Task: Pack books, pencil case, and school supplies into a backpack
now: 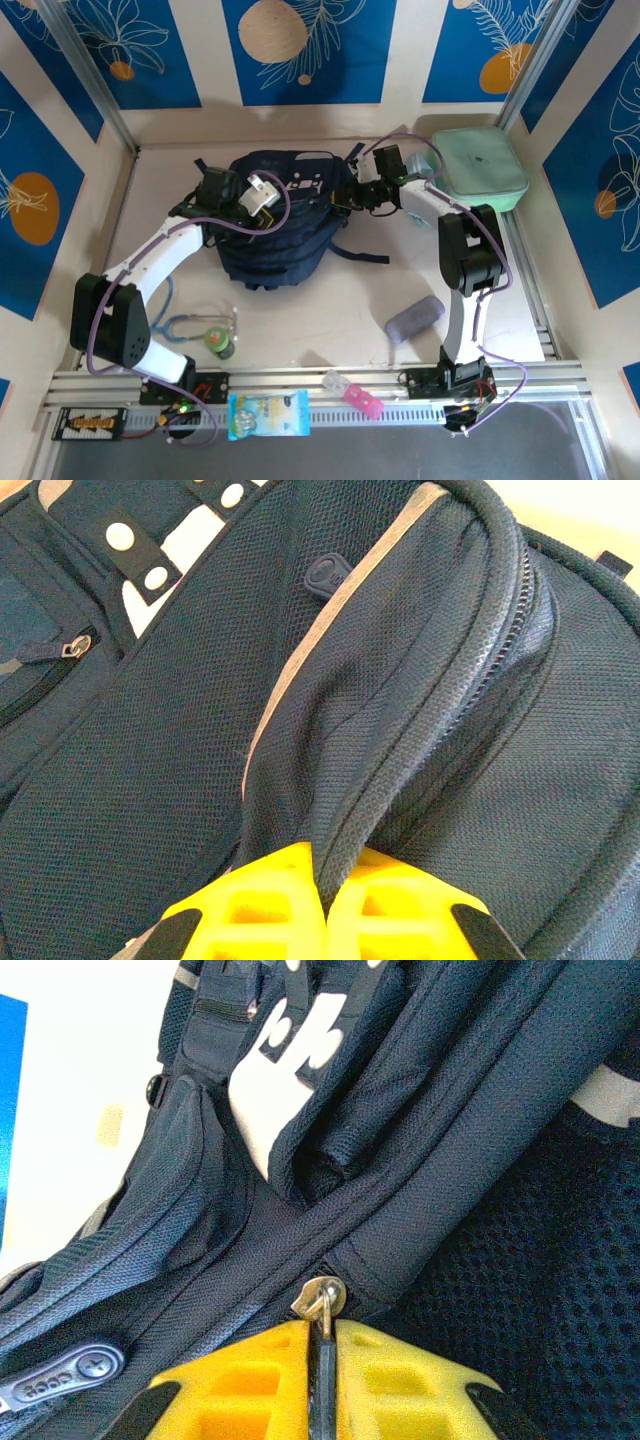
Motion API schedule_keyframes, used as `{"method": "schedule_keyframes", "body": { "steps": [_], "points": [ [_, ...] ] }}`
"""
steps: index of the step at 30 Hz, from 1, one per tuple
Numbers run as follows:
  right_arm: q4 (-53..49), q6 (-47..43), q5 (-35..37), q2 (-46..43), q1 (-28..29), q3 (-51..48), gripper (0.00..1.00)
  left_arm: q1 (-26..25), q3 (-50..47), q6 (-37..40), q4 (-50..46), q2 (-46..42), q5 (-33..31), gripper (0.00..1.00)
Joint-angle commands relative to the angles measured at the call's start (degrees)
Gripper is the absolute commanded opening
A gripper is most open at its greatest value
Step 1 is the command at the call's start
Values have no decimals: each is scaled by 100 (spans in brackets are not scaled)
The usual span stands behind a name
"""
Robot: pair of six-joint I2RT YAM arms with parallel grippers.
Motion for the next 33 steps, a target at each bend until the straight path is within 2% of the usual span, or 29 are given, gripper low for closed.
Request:
{"method": "schedule_keyframes", "body": {
  "steps": [1,6,14,21,25,29,33],
  "points": [
    [-230,-151,25,-145,30,25,11,72,89,12,244,-215,84,0],
    [-388,-108,-355,-288,28,34,9,68,109,-88,278,-170,5,0],
    [200,1054,-1279,-1014,388,-885,8,70,111,-273,460,37,-32,0],
    [758,1606,-1250,-1623,1019,-1666,8,60,211,-424,521,285,53,0],
    [933,1463,-655,-1999,1399,-2018,9,54,220,-485,544,330,92,0],
    [85,1134,946,-2146,1460,-1801,28,55,229,-420,485,296,179,0],
    [-282,749,2129,-2303,1622,-1641,42,52,263,-303,311,270,180,0]
  ]
}}
